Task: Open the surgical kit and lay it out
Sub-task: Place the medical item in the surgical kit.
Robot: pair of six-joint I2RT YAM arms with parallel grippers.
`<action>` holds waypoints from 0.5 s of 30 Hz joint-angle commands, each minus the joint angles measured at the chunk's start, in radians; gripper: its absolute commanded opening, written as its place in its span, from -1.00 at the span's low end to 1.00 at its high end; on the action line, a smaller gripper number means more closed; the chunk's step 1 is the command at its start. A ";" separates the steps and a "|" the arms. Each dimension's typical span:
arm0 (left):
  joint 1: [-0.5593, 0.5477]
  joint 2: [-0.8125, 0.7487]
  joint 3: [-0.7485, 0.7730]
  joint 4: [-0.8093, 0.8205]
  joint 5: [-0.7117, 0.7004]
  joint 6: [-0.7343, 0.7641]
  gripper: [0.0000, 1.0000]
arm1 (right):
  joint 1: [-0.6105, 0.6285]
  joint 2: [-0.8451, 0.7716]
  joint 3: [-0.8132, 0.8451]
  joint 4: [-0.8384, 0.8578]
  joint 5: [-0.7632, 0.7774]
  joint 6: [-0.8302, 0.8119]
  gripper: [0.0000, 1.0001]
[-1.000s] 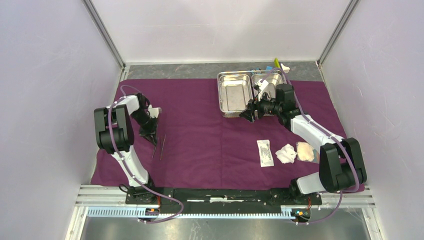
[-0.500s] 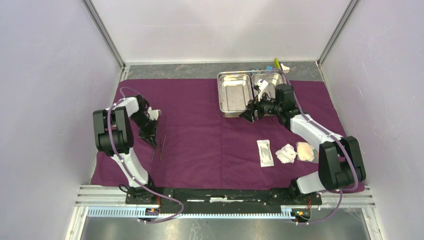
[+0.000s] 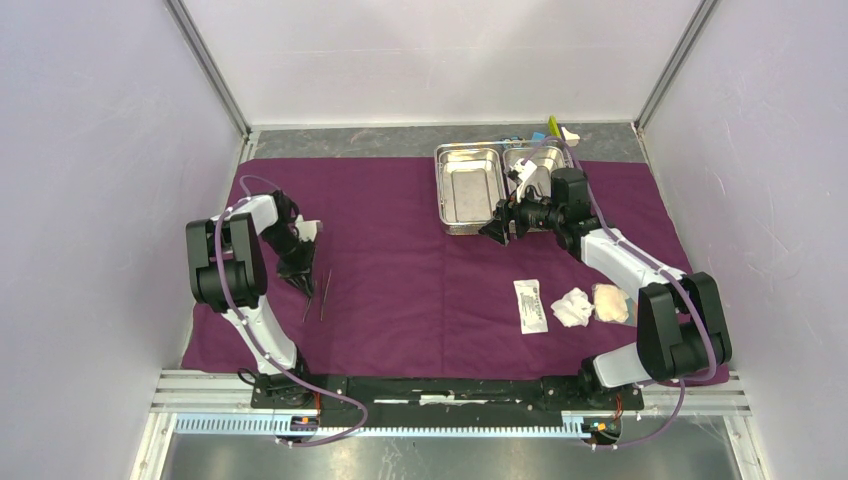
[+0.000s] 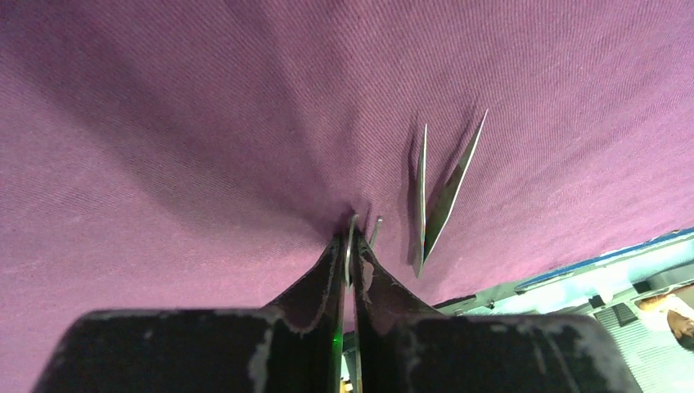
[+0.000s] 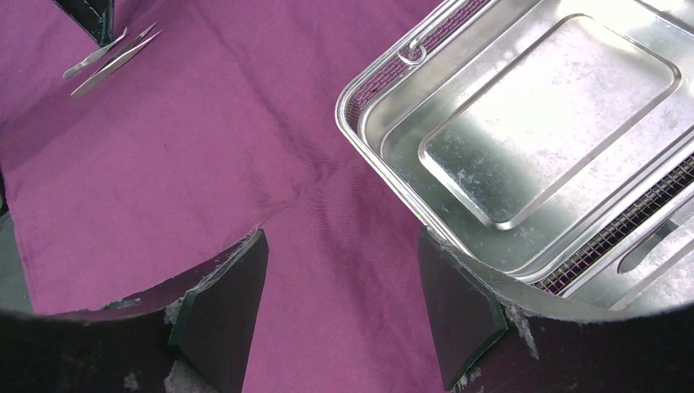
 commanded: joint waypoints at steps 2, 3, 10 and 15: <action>0.005 -0.004 0.003 0.008 -0.002 -0.029 -0.65 | -0.006 -0.003 0.000 0.033 -0.020 0.008 0.48; 0.005 -0.002 0.003 0.009 -0.002 -0.029 -0.61 | -0.005 -0.003 0.000 0.033 -0.020 0.008 0.48; 0.005 -0.034 0.033 -0.012 -0.019 -0.027 -0.52 | -0.006 0.001 0.001 0.033 -0.019 0.008 0.49; 0.004 -0.054 0.046 -0.018 -0.030 -0.027 -0.52 | -0.006 0.010 0.005 0.033 -0.024 0.008 0.49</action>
